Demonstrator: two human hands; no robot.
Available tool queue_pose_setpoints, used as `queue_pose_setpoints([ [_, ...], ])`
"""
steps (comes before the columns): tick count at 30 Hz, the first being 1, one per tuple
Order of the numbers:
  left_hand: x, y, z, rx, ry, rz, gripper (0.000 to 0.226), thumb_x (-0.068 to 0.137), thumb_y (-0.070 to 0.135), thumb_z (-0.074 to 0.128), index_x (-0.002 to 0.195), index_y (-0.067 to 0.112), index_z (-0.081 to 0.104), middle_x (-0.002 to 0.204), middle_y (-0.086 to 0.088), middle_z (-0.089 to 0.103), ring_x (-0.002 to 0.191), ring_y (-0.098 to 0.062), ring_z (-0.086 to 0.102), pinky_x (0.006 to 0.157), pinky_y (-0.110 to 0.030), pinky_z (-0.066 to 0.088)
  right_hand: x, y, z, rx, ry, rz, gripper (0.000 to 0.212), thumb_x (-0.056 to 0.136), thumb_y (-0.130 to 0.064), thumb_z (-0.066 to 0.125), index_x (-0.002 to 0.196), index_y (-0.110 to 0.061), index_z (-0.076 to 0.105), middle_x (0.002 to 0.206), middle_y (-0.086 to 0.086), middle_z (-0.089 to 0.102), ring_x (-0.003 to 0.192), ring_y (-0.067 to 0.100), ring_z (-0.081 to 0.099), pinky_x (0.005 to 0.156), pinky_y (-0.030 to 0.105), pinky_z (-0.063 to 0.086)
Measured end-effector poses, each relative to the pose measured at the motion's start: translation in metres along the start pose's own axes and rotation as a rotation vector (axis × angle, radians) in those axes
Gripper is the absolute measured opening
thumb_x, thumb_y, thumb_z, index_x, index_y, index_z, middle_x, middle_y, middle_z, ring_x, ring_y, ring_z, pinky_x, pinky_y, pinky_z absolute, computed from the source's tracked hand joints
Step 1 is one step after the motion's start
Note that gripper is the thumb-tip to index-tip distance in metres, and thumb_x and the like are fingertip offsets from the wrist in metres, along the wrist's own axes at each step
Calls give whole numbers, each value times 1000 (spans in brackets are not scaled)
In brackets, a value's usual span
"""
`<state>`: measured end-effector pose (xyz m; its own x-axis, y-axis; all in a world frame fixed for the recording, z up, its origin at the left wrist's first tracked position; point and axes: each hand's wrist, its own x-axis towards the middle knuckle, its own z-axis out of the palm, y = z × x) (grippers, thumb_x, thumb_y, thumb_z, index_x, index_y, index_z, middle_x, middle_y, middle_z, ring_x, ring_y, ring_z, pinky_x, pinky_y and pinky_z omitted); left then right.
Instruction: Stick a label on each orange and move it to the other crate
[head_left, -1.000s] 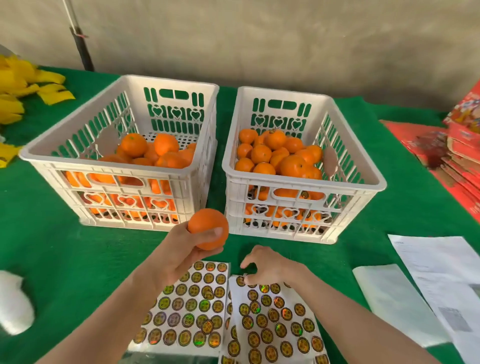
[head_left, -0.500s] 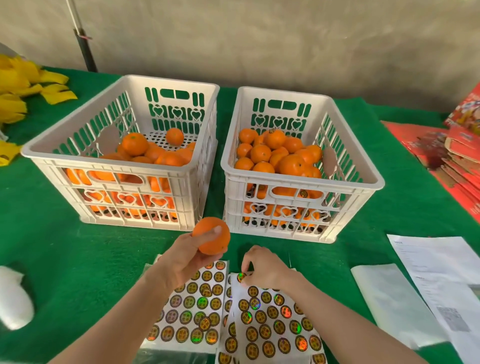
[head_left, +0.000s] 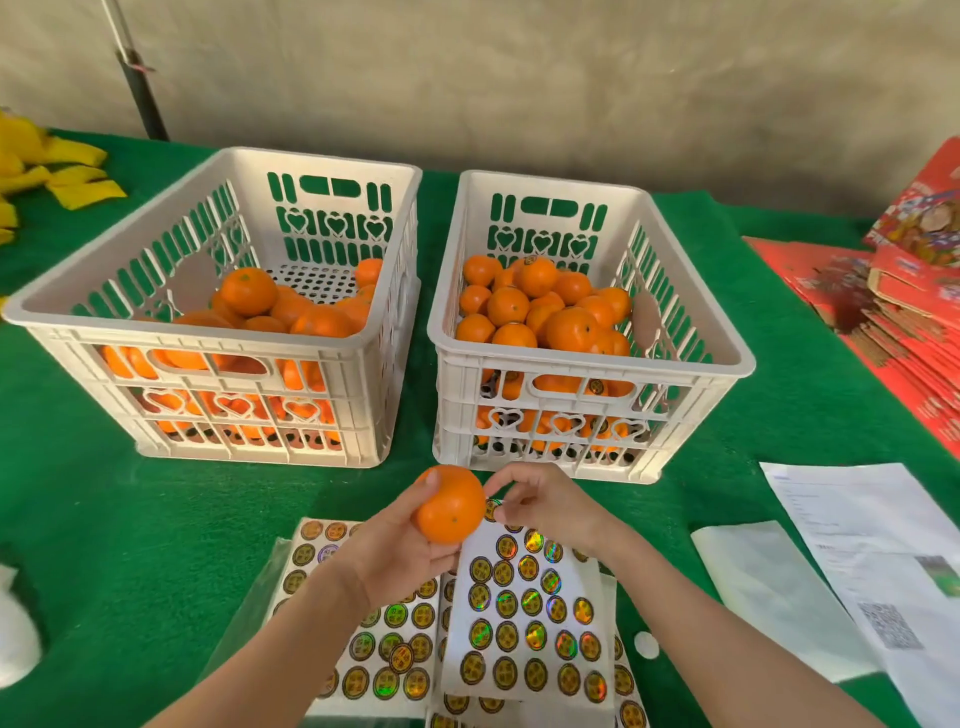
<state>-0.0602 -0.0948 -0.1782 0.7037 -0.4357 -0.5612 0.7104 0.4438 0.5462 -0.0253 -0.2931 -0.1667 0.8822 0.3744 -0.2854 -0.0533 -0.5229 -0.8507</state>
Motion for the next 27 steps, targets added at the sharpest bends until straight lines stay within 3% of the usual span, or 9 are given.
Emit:
queue_pose_setpoints([
  [2,3,1,0,-52,-12,-22,115,42,47,92,138,9,40,123,-23,62,106,-35,64,88,-44,47,-1,2,0,-49,21,-30,33,86,-4,65,88,-37,64,77,9,68,67,7,61,68,18,48],
  [5,6,4,-2,-107,-46,-43,120,33,42,96,134,5,43,123,-25,61,108,-36,63,86,-46,51,-1,5,1,-139,65,-70,37,86,-5,64,89,-41,62,71,-1,62,58,3,55,60,17,45],
  [8,9,7,-2,-141,-48,-48,119,28,38,97,130,3,45,119,-27,62,105,-38,64,75,-45,58,-4,11,7,-205,93,-139,27,85,-4,64,98,-28,66,69,-10,57,53,-3,50,57,14,42],
  [10,10,7,-3,-107,-60,-51,117,29,40,97,128,3,46,118,-27,62,106,-39,64,76,-45,58,-6,15,10,-219,121,-175,26,85,-3,64,100,-23,63,70,-10,56,59,0,50,64,21,45],
  [13,7,8,-3,-66,-104,-70,117,33,44,95,131,2,46,123,-26,60,108,-38,63,78,-46,57,-6,14,11,-118,160,-180,33,84,1,63,87,-31,55,68,-5,56,64,14,52,69,33,48],
  [15,7,9,-1,-63,-103,-76,111,40,46,94,131,3,47,122,-25,61,106,-37,64,74,-45,58,-5,11,9,-54,160,-159,35,85,3,62,84,-32,58,67,-6,56,62,13,53,65,30,48],
  [18,10,10,1,-61,-57,-60,86,62,49,74,131,7,46,116,-21,66,102,-33,67,74,-42,57,-5,9,9,-20,130,-144,31,87,2,61,91,-27,68,70,-6,59,56,4,52,55,18,43],
  [23,13,8,1,-112,-50,-76,84,62,52,69,129,5,48,119,-24,63,105,-35,65,82,-45,52,-9,8,7,-364,248,-466,22,81,0,68,99,-11,73,95,6,67,90,20,61,81,29,48],
  [27,16,6,0,-135,-39,-98,83,62,52,69,126,3,50,115,-24,65,100,-35,67,81,-44,51,-11,14,10,-631,381,-755,12,77,0,72,85,-9,74,90,11,65,82,28,62,72,31,50],
])
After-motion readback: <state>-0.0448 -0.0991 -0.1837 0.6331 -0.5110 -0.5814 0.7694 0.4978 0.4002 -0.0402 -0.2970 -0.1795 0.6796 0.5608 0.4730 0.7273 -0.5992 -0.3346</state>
